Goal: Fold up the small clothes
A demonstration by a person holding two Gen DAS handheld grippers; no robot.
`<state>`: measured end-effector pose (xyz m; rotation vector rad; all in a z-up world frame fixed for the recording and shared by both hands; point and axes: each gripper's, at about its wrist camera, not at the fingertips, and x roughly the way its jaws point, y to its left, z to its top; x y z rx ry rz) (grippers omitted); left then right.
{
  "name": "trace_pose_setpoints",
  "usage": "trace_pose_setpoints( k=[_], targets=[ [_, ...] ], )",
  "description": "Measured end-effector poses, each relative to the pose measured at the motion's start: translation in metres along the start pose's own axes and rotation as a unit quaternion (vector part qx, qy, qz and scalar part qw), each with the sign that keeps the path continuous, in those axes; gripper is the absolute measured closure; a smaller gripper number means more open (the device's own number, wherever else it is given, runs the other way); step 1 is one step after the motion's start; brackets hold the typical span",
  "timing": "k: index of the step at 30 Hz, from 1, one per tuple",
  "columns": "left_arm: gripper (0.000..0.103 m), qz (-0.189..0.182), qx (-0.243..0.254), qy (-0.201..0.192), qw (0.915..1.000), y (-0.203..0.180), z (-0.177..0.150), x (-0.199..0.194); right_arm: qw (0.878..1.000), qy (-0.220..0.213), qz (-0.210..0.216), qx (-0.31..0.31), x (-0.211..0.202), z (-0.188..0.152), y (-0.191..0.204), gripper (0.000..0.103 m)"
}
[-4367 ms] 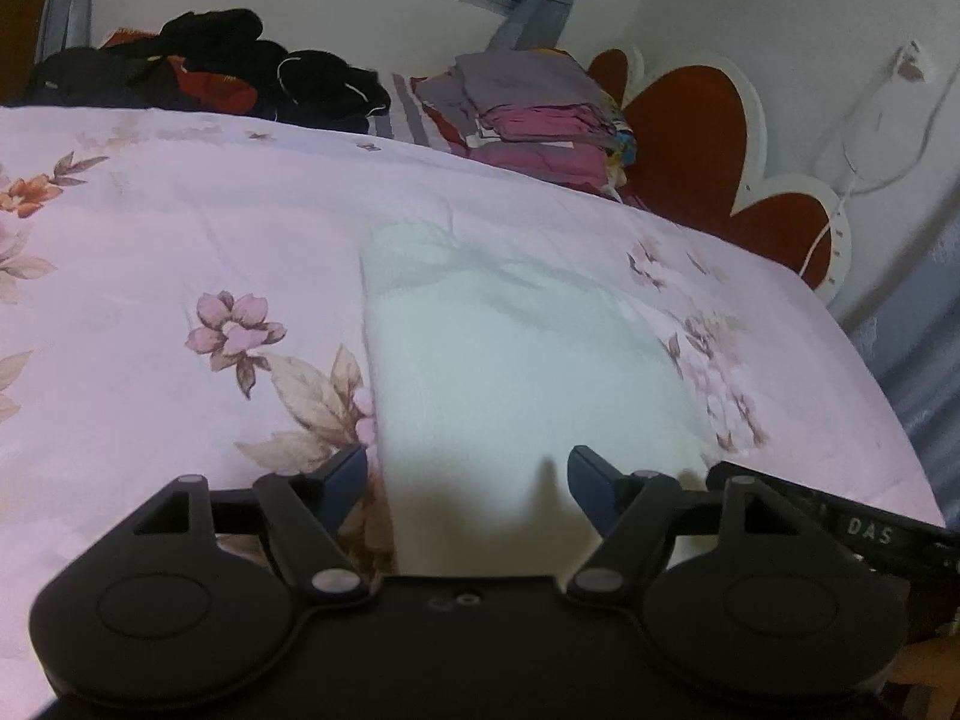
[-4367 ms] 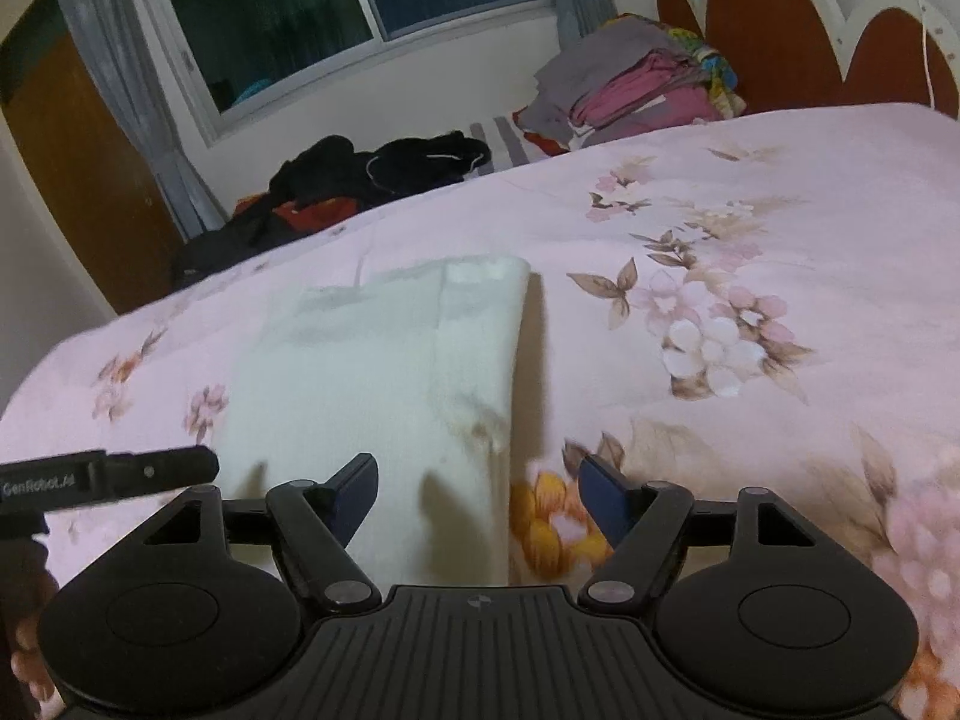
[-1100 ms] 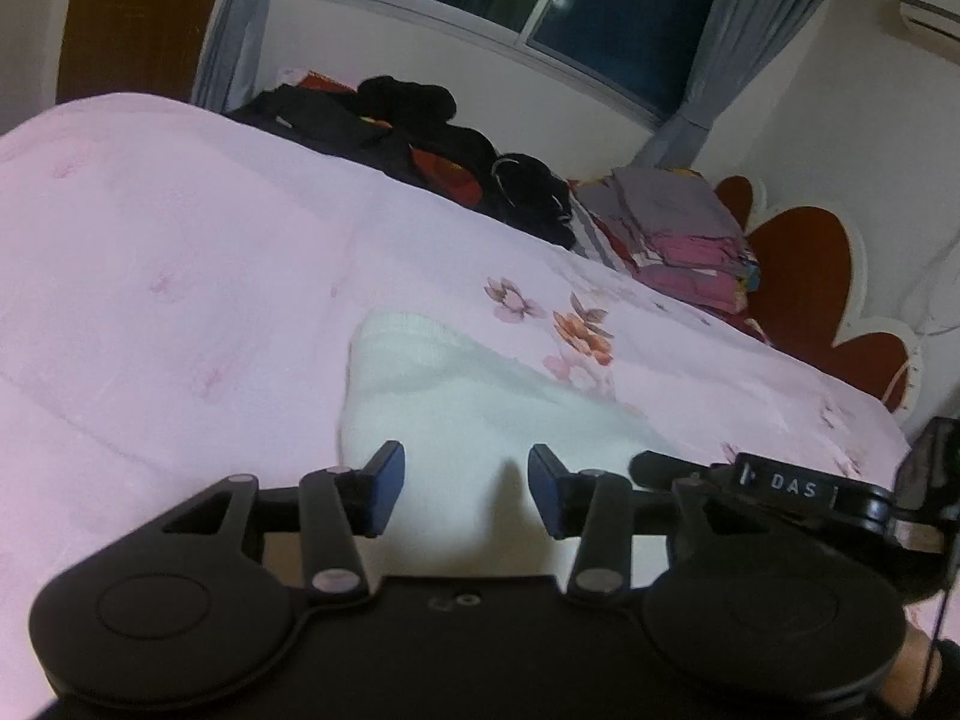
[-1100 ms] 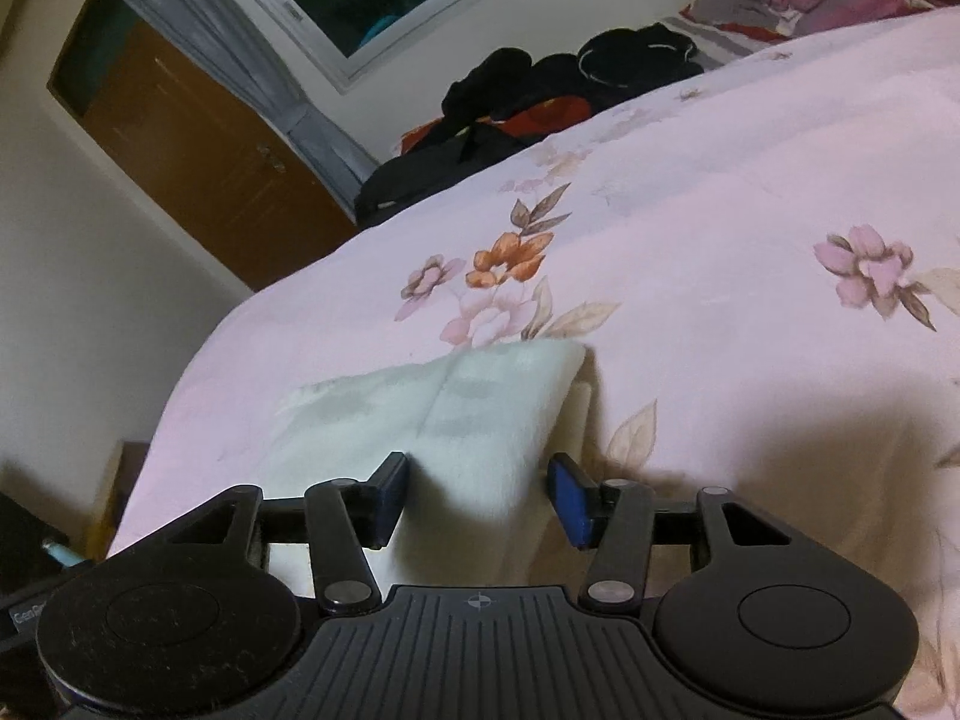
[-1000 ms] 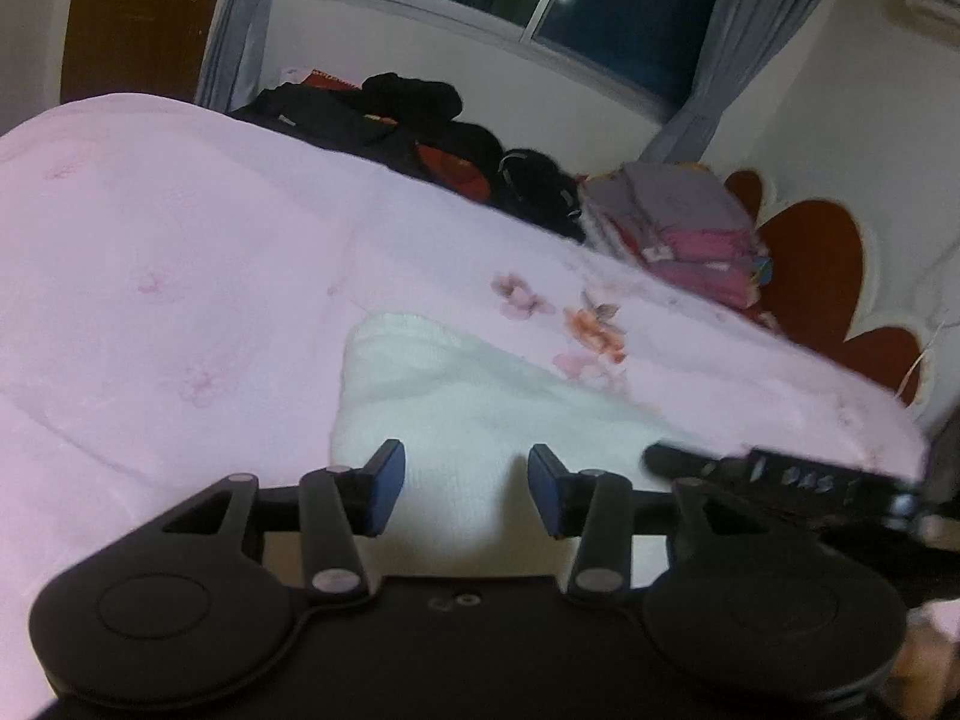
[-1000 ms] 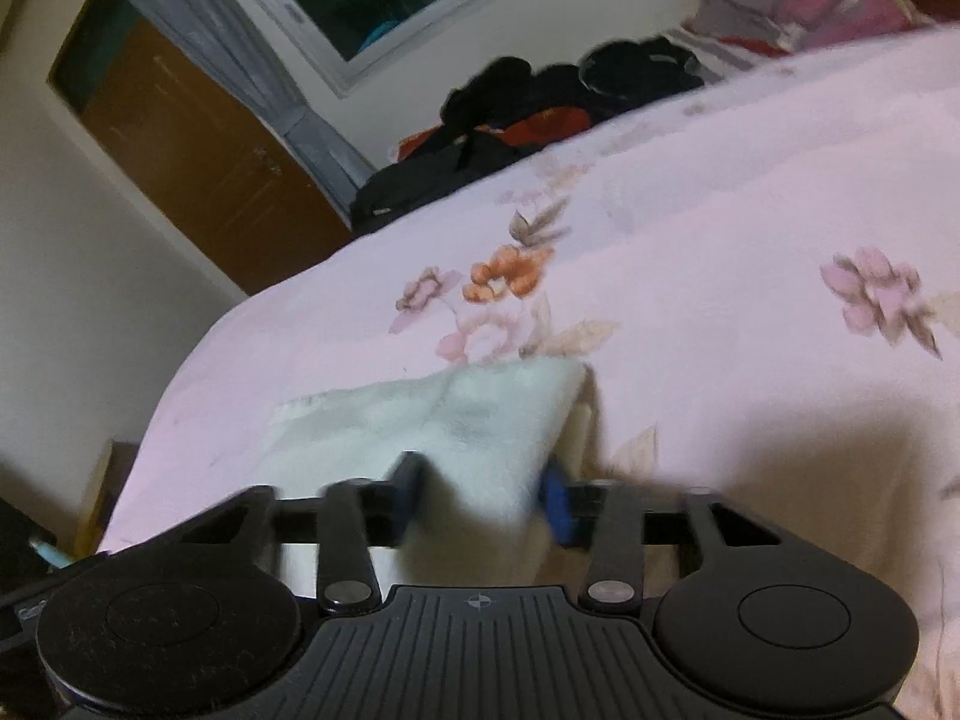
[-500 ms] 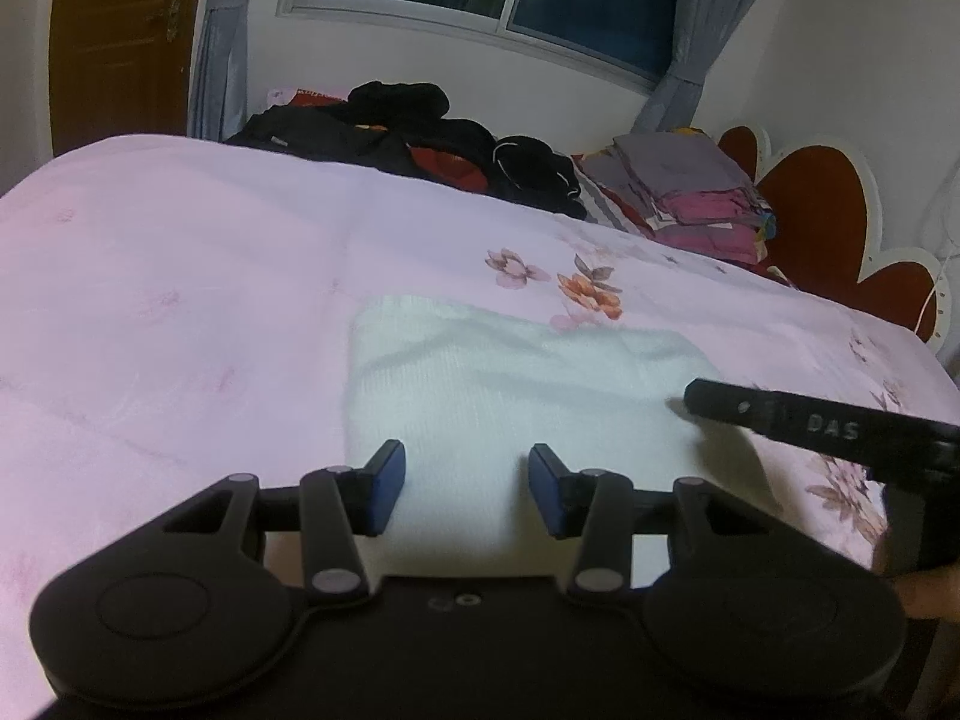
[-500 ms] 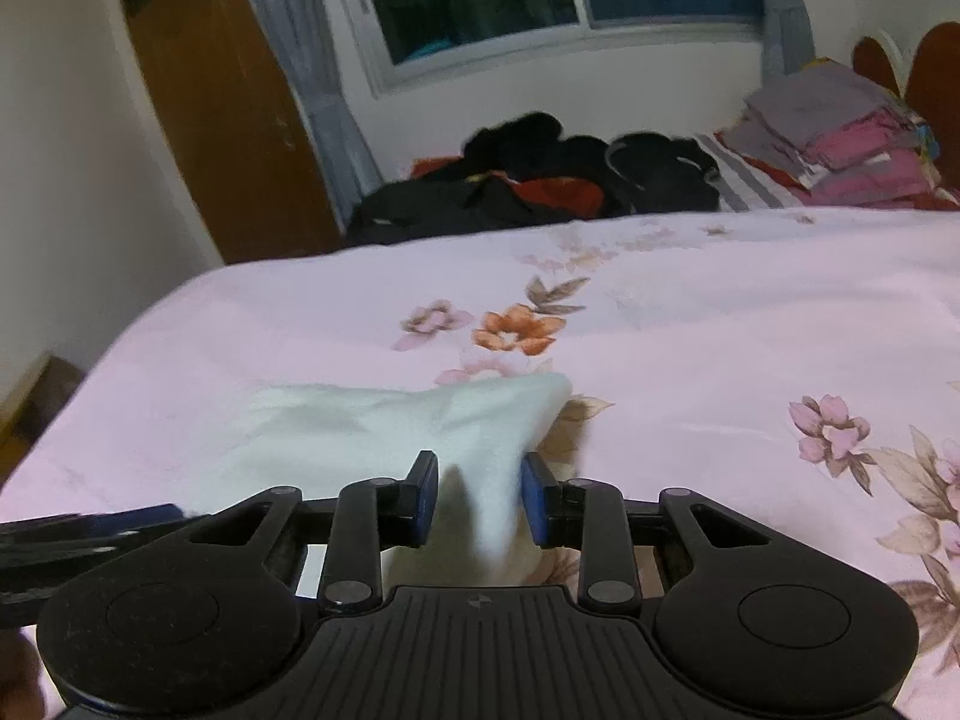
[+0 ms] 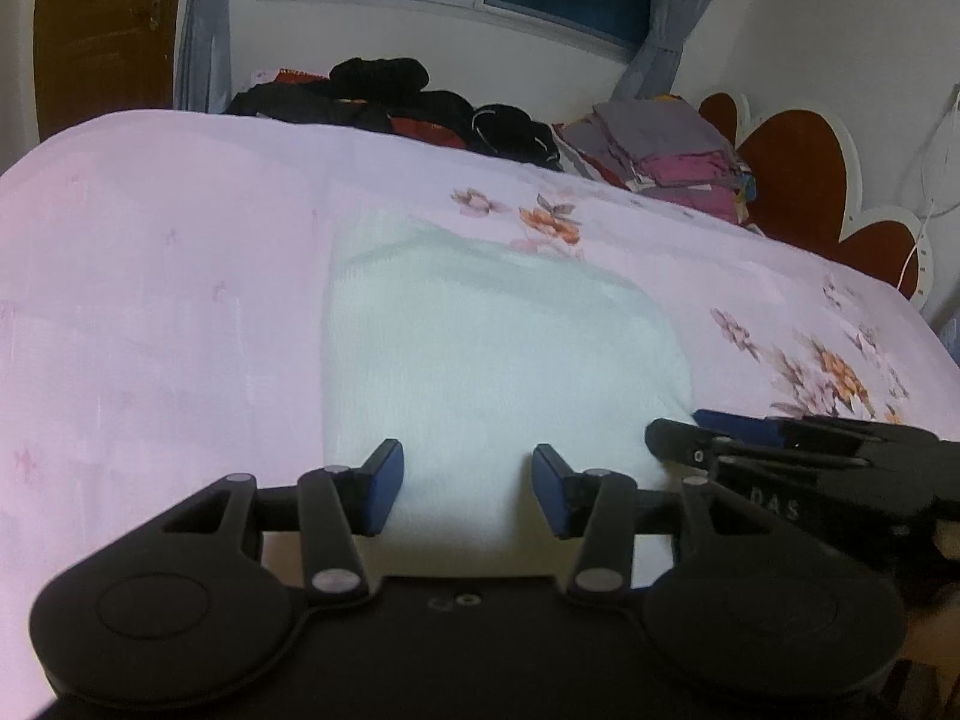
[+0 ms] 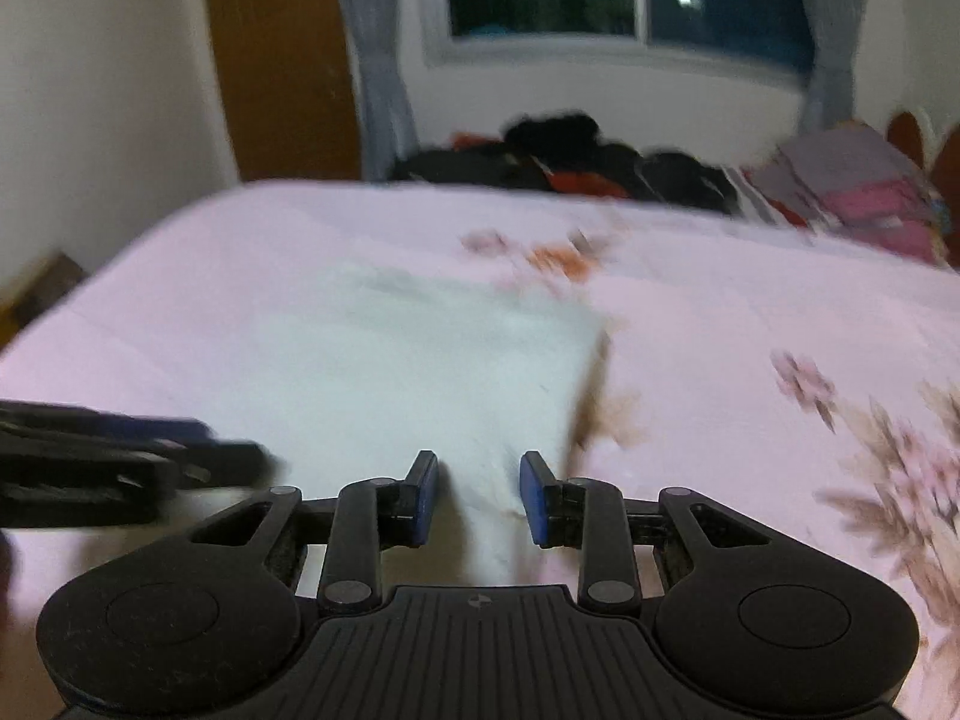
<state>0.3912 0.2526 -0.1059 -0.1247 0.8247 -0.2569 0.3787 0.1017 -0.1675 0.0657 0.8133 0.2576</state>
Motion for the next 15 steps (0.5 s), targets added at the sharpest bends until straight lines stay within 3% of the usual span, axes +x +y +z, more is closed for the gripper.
trace_pose_setpoints(
  k=[7,15],
  targets=[
    [0.057,-0.012,0.002,0.01,0.9999,-0.002,-0.016,-0.016,1.0,0.011,-0.008,0.015,-0.017,-0.013,-0.003,0.073],
    [0.057,-0.013,0.022,0.018,0.9995,-0.004,-0.038,-0.02,0.999,0.036,-0.014,0.018,-0.031,-0.052,-0.004,0.073]
  ],
)
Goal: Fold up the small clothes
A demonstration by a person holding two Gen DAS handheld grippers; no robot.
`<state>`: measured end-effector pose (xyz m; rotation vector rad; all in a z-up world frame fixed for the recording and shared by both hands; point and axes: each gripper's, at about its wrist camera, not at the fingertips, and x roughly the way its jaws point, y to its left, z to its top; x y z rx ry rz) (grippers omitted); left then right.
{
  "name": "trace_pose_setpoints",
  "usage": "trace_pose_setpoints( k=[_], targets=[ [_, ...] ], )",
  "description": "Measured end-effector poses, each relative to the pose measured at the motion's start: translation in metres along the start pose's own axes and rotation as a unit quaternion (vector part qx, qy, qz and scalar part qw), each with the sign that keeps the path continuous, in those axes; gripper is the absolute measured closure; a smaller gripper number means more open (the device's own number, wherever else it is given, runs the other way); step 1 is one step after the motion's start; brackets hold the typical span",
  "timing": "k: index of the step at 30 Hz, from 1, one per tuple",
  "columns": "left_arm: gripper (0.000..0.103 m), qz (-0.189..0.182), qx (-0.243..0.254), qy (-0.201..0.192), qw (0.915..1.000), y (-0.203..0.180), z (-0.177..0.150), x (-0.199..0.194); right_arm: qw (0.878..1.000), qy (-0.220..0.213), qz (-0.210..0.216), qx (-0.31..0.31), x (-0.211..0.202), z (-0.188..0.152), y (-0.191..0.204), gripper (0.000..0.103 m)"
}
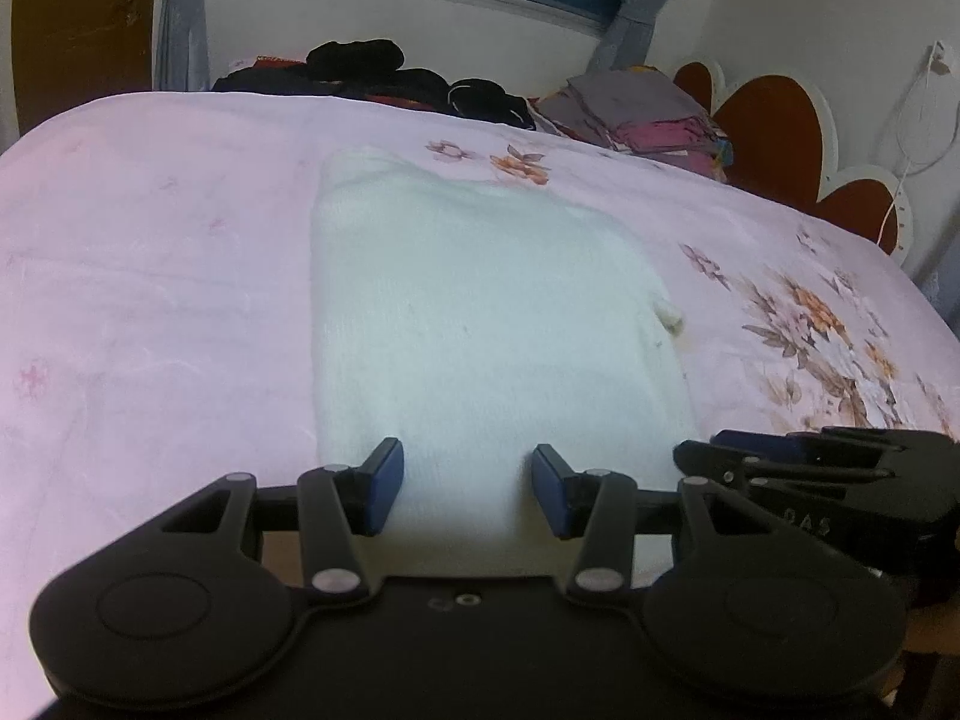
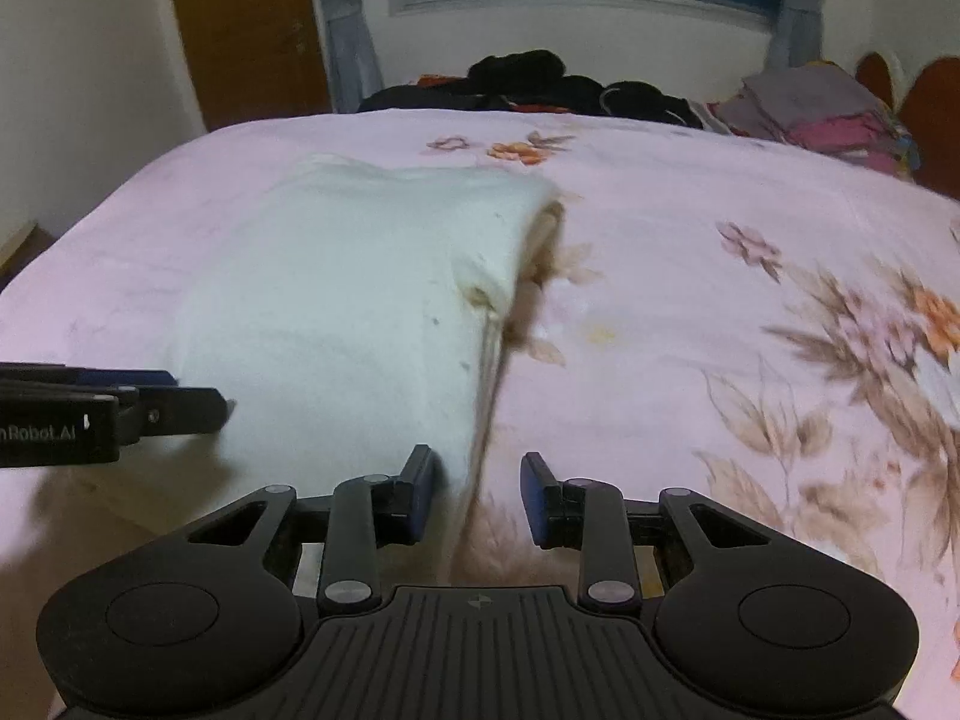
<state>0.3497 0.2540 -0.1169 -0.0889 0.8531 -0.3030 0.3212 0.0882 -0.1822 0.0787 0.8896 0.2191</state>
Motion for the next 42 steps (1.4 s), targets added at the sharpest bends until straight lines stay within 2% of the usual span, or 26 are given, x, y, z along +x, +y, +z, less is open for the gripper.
trace_pose_setpoints(
  k=[9,15,17,20,22,25,27,28,30,33,36,38,42],
  targets=[
    [0.055,0.003,0.014,0.003,0.9999,-0.006,-0.005,-0.006,1.0,0.02,-0.003,0.007,-0.013,-0.011,0.004,0.073],
    [0.033,-0.004,0.019,0.007,0.9998,-0.011,-0.004,-0.008,1.0,0.023,-0.008,0.005,-0.013,-0.013,0.007,0.073],
    [0.015,-0.011,0.012,0.009,0.9998,-0.009,-0.003,-0.008,1.0,0.021,-0.01,0.006,-0.013,-0.014,0.007,0.073],
    [0.0,-0.011,0.007,0.013,0.9998,-0.011,-0.003,-0.009,1.0,0.016,-0.011,0.011,-0.014,-0.015,0.007,0.073],
    [0.0,0.003,-0.003,0.019,0.9998,-0.011,-0.002,-0.009,1.0,0.015,-0.012,0.012,-0.014,-0.016,0.007,0.073],
    [0.0,0.052,-0.039,0.043,0.997,-0.008,-0.001,-0.006,1.0,0.014,-0.01,0.014,-0.015,-0.016,0.006,0.073],
    [0.0,0.104,-0.092,0.076,0.9874,-0.001,-0.001,0.001,1.0,0.014,-0.008,0.015,-0.015,-0.016,0.005,0.073],
    [0.0,0.107,-0.106,0.086,0.9848,0.003,0.0,0.003,1.0,0.014,-0.007,0.015,-0.015,-0.016,0.005,0.072],
    [0.0,0.099,-0.106,0.087,0.9857,0.006,0.001,0.002,1.0,0.013,-0.006,0.016,-0.015,-0.016,0.005,0.072],
    [0.0,0.105,-0.092,0.084,0.9866,0.003,0.001,-0.001,1.0,0.01,-0.006,0.017,-0.016,-0.016,0.005,0.069],
    [0.004,0.108,-0.061,0.089,0.9883,-0.006,-0.002,-0.008,1.0,0.008,-0.025,0.009,-0.019,-0.018,0.009,0.055],
    [0.01,0.118,-0.046,0.074,0.9892,-0.015,-0.006,-0.02,1.0,0.008,-0.026,0.007,-0.022,-0.021,0.008,0.048],
    [0.01,0.145,-0.036,0.028,0.9884,-0.029,-0.016,-0.051,1.0,0.011,-0.016,0.021,-0.035,-0.018,0.002,0.042]
  ],
)
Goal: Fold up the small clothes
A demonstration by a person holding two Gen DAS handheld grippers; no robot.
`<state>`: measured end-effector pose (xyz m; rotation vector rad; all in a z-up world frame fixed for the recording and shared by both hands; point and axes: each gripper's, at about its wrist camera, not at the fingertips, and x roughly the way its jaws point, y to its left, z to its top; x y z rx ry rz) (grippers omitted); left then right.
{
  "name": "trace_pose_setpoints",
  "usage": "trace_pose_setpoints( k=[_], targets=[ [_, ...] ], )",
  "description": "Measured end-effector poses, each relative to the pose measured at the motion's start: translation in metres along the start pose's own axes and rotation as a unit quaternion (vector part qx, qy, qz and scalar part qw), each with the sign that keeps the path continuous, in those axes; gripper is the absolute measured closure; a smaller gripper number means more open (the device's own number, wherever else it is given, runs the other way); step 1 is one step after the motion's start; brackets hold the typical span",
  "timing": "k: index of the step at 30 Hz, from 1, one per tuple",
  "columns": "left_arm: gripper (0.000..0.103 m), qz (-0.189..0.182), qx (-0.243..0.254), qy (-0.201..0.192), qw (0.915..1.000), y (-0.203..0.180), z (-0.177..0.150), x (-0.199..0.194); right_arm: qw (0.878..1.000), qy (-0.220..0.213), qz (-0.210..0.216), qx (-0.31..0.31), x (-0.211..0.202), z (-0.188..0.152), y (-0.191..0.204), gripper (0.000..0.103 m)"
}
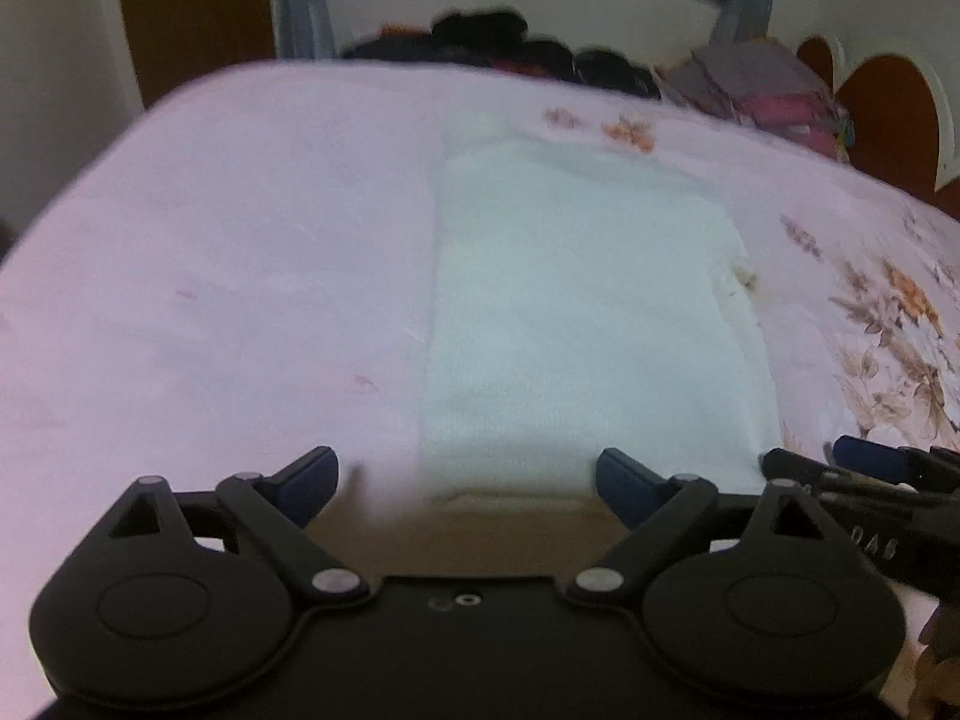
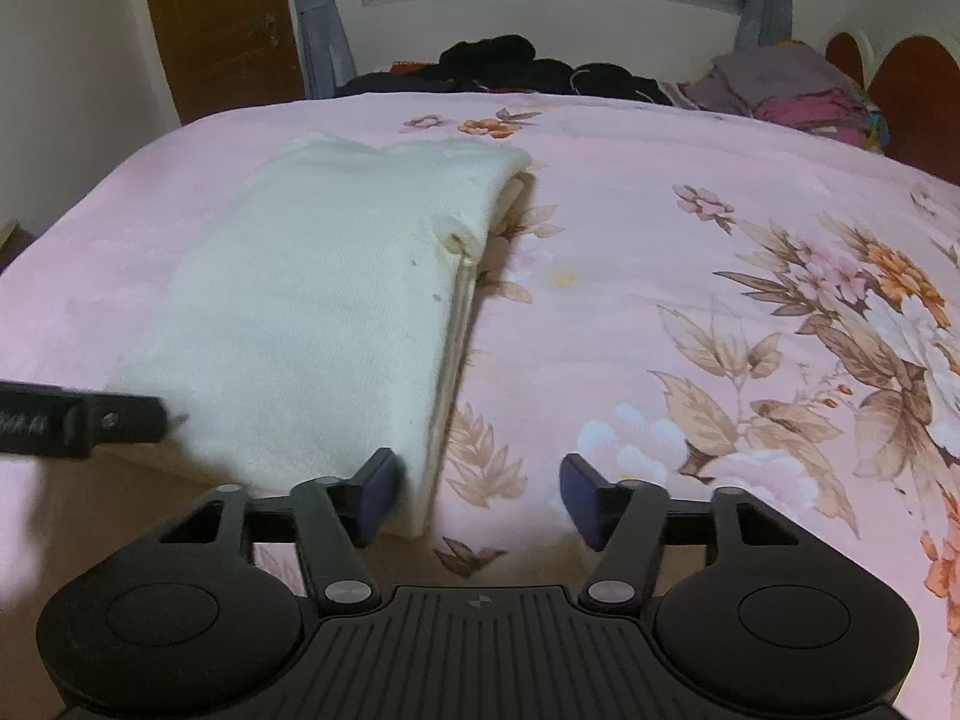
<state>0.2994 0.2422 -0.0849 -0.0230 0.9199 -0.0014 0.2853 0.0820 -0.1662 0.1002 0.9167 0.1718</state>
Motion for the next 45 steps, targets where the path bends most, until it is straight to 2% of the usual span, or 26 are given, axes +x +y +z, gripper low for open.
trace_pose_setpoints(
  k=[1,3,4,5,10,13,16,20,24,27,34,45],
  targets=[
    [0.01,-0.001,-0.003,-0.006,1.0,0.001,-0.003,-0.007,1.0,-0.004,0.008,0.005,-0.008,0.0,-0.001,0.041],
    [0.01,-0.006,-0.01,-0.007,0.9999,-0.001,-0.007,-0.022,1.0,-0.017,0.019,0.011,-0.025,-0.004,-0.002,0.031],
    [0.011,-0.005,-0.009,-0.009,0.9999,-0.002,-0.011,-0.031,0.999,-0.024,0.023,0.013,-0.036,-0.007,-0.002,0.018],
    [0.011,-0.002,-0.007,-0.016,0.9998,-0.005,-0.014,-0.04,0.999,-0.031,0.031,0.014,-0.047,-0.011,-0.002,0.013],
    [0.01,0.011,0.02,-0.046,0.9987,-0.013,-0.034,-0.093,0.996,-0.052,0.07,0.03,-0.106,-0.031,-0.002,0.012],
    [0.009,0.014,0.015,-0.06,0.998,-0.013,-0.048,-0.126,0.994,-0.065,0.079,0.036,-0.149,-0.044,-0.002,0.0],
    [0.008,0.016,0.006,-0.071,0.9974,-0.015,-0.064,-0.159,0.994,-0.08,0.075,0.009,-0.191,-0.056,0.007,0.0],
    [0.004,0.024,-0.001,-0.091,0.9955,-0.015,-0.084,-0.199,0.99,-0.102,0.091,-0.022,-0.242,-0.077,0.014,0.0],
    [0.002,0.025,-0.008,-0.104,0.9943,-0.014,-0.102,-0.232,0.985,-0.154,0.07,-0.025,-0.289,-0.097,0.022,0.0],
    [0.002,0.02,-0.016,-0.109,0.9937,-0.012,-0.113,-0.249,0.982,-0.177,0.058,-0.028,-0.313,-0.106,0.026,0.0],
    [0.001,0.027,-0.025,-0.124,0.9917,-0.014,-0.128,-0.277,0.98,-0.188,0.059,-0.014,-0.335,-0.117,0.032,0.0],
    [0.0,0.029,-0.018,-0.135,0.9902,-0.022,-0.129,-0.286,0.978,-0.198,0.064,-0.005,-0.346,-0.122,0.028,0.0]
  ],
)
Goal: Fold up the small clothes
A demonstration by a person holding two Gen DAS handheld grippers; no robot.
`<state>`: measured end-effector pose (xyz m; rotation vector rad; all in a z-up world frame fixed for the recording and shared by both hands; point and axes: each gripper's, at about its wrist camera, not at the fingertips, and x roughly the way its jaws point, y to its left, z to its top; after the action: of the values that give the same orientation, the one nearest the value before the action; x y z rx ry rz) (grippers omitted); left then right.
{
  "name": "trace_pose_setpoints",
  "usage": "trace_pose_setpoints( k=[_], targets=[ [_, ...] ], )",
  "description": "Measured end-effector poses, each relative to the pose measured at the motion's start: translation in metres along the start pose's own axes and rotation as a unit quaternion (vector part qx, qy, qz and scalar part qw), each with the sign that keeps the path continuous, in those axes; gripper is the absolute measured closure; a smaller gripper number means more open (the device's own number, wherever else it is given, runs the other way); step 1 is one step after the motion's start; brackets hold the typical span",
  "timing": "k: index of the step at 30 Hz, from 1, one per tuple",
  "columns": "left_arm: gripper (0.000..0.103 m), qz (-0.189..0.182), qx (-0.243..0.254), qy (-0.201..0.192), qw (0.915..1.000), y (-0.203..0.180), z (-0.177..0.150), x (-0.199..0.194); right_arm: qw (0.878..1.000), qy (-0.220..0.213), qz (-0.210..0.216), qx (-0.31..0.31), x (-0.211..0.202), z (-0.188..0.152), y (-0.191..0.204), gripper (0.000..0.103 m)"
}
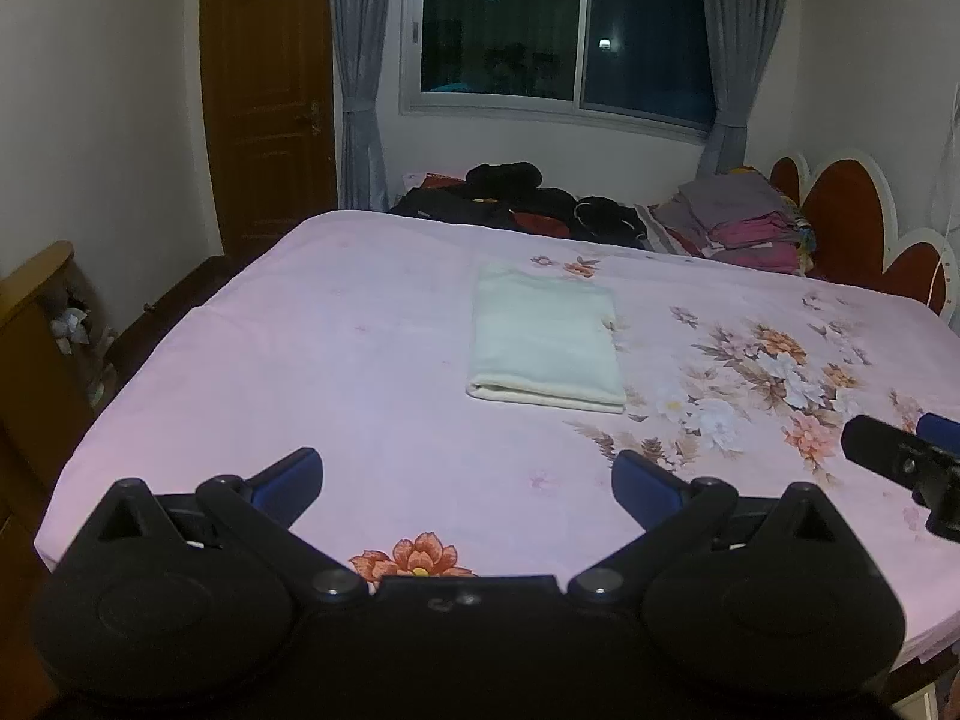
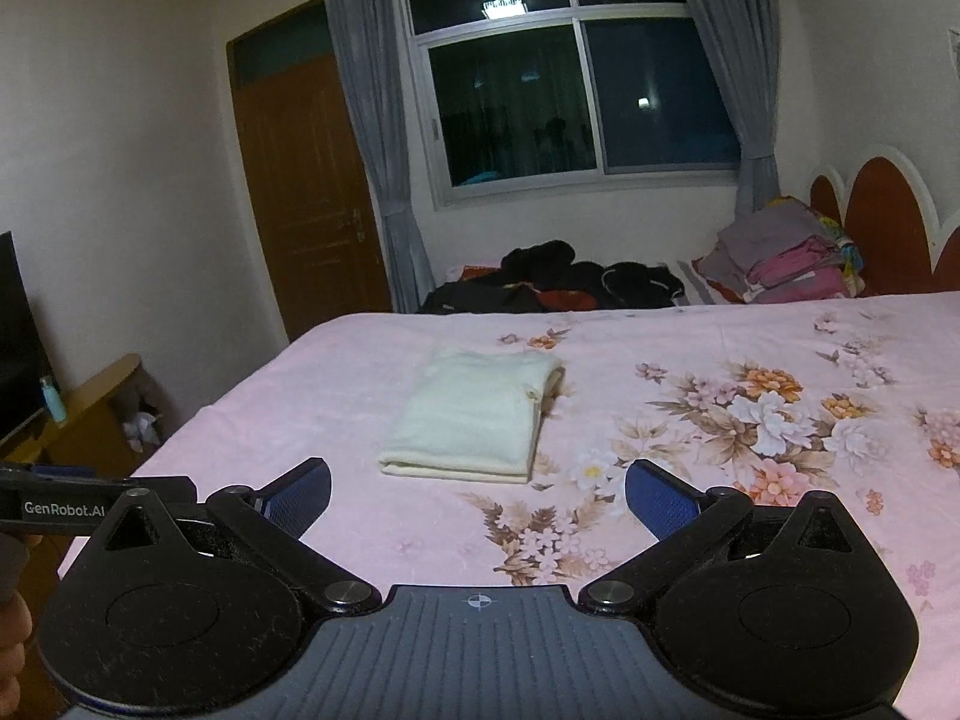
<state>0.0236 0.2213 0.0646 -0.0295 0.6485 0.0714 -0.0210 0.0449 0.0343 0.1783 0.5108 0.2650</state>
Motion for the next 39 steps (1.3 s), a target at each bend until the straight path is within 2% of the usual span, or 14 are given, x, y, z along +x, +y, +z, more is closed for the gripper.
trace_pose_setpoints(
  k=[39],
  targets=[
    [0.0,0.012,-0.005,0.006,0.9999,-0.0025,0.0007,0.0025,1.0,0.014,0.013,0.0,0.0091,-0.002,-0.0086,0.0]
  ],
)
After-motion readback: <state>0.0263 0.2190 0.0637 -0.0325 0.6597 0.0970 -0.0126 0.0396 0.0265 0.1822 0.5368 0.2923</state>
